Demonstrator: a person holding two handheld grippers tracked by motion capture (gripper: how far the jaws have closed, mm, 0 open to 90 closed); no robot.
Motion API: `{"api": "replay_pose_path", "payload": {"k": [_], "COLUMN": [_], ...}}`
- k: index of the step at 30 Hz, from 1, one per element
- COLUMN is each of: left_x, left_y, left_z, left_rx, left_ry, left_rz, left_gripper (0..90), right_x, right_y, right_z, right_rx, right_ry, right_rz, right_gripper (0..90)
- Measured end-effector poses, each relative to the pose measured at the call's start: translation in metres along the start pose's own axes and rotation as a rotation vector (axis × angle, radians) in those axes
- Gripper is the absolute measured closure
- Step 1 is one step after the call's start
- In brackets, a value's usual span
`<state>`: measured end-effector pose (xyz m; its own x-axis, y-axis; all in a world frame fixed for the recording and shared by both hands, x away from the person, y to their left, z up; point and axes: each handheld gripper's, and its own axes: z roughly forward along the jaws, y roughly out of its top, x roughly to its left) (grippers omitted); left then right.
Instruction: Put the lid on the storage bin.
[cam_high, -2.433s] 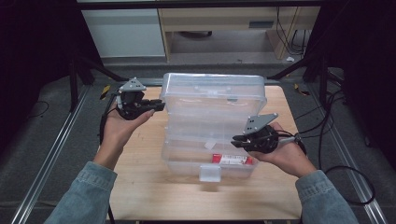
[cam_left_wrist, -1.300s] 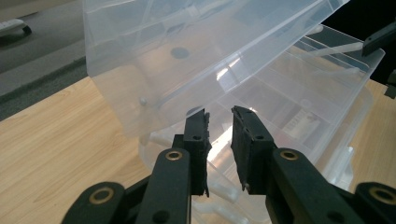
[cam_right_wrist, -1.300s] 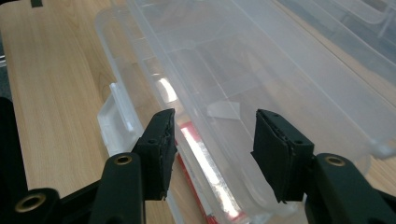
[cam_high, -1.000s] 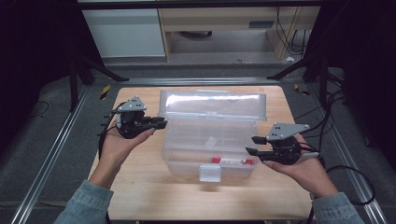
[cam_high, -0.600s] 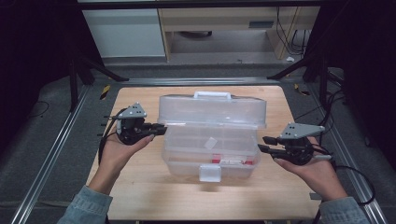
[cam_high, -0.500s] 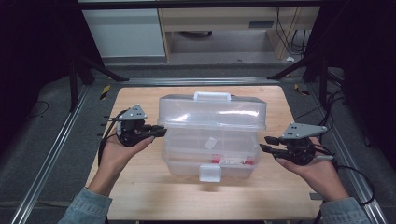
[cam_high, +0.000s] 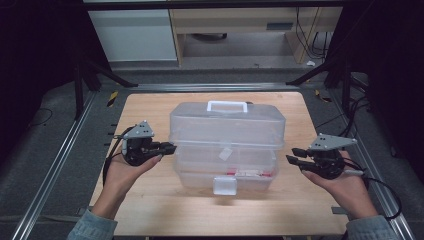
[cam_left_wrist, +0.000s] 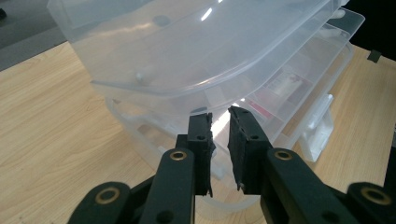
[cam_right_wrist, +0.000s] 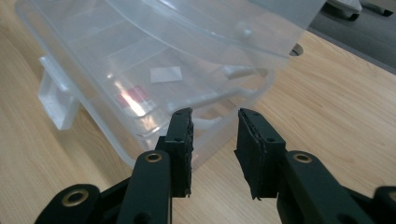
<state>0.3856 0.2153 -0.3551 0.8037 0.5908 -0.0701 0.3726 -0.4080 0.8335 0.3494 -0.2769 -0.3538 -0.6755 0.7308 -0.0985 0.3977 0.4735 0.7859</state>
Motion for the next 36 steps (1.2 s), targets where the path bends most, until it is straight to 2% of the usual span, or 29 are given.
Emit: {"api": "replay_pose_path", "payload": {"k": [17,25,36], "left_x": [0.003,0.001,0.001], "left_y": [-0.022,-0.029,-0.041], "left_z": [0.002,0.004,0.005], "left_rx": [0.014,0.019,0.037], "left_ry": [-0.015,-0.021,-0.024], "left_rz": [-0.026,-0.030,-0.036], "left_gripper": [77.8,77.4,77.0], "right_x": [-0.006,-0.007,-0.008], "right_y": [-0.033,-0.044,-0.049], "right_z": [0.016,0.024,0.031], "right_rx": [0.048,0.056,0.062], "right_ry": [-0.049,-0.044,-0.038], "right_rz": [0.060,0.078,0.093], "right_gripper": [59.3,57.0,55.8]}}
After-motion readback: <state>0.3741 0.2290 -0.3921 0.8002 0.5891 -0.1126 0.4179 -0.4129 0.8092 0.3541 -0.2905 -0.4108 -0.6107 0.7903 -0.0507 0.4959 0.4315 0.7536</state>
